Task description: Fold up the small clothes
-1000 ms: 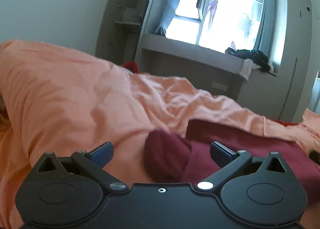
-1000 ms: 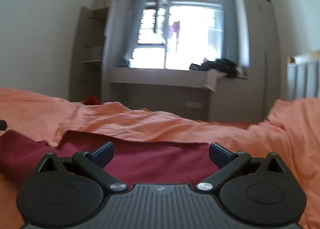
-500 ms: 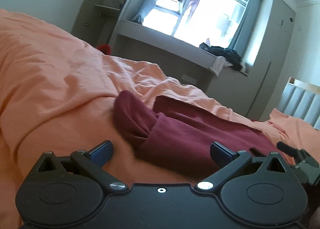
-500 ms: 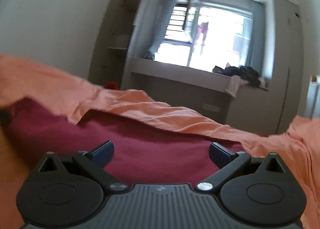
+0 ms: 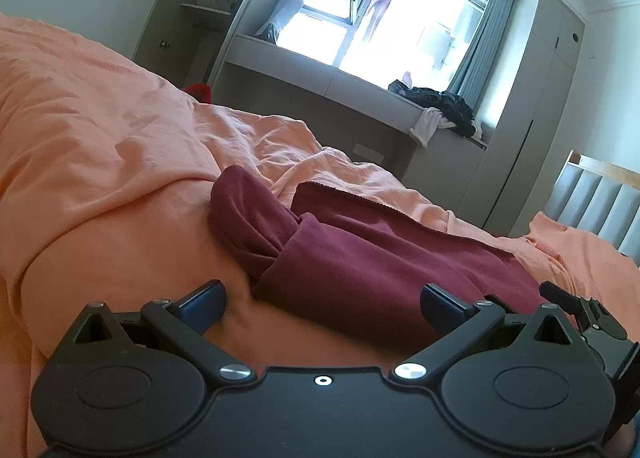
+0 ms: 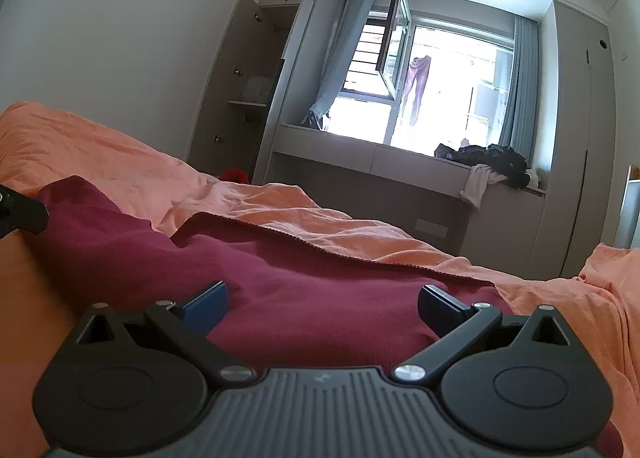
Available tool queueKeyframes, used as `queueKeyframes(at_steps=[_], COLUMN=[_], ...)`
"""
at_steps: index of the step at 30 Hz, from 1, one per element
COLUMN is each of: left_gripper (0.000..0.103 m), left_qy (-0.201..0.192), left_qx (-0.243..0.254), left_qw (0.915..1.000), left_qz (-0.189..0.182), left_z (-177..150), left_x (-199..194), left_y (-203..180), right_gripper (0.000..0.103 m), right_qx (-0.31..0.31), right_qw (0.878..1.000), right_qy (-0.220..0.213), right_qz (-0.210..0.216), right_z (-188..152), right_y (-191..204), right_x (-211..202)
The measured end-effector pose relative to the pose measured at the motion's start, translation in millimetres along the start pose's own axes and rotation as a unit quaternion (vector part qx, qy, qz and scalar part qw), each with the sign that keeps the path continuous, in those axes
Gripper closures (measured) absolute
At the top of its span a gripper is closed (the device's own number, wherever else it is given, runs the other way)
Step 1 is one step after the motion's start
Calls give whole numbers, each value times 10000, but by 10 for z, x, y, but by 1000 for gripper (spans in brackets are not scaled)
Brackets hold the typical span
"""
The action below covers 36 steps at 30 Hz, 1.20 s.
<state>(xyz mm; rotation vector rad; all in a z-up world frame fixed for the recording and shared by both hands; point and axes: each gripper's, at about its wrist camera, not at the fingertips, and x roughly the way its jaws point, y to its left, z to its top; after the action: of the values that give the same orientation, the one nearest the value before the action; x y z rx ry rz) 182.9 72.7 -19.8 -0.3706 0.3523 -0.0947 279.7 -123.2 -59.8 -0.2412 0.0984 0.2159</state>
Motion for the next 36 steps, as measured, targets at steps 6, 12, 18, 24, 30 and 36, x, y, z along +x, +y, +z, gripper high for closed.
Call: queueKeyframes(at_steps=[6, 12, 18, 24, 30, 36], left_gripper=[1, 1, 1, 1, 1, 1], left_qy=[6, 2, 2, 2, -17, -13], left_qx=[70, 101, 122, 137, 111, 7], left_qw=[10000, 9999, 9999, 9999, 9999, 9996], left_qz=[17, 29, 38, 46, -4, -296], left_z=[-7, -16, -21, -22, -22, -14], left_x=[16, 18, 24, 30, 30, 49], left_y=[-11, -22, -22, -23, -19, -16], right_gripper=[0, 0, 0, 0, 0, 0], right_qx=[13, 22, 39, 60, 71, 70], right_qw=[10000, 10000, 10000, 9999, 9999, 9999], right_qy=[-25, -34, -41, -56, -67, -68], right_qz=[-40, -60, -68, -99, -119, -118], right_z=[-22, -30, -43, -50, -58, -61], right_y=[10, 7, -9, 1, 15, 6], right_x=[-2, -1, -9, -7, -10, -15])
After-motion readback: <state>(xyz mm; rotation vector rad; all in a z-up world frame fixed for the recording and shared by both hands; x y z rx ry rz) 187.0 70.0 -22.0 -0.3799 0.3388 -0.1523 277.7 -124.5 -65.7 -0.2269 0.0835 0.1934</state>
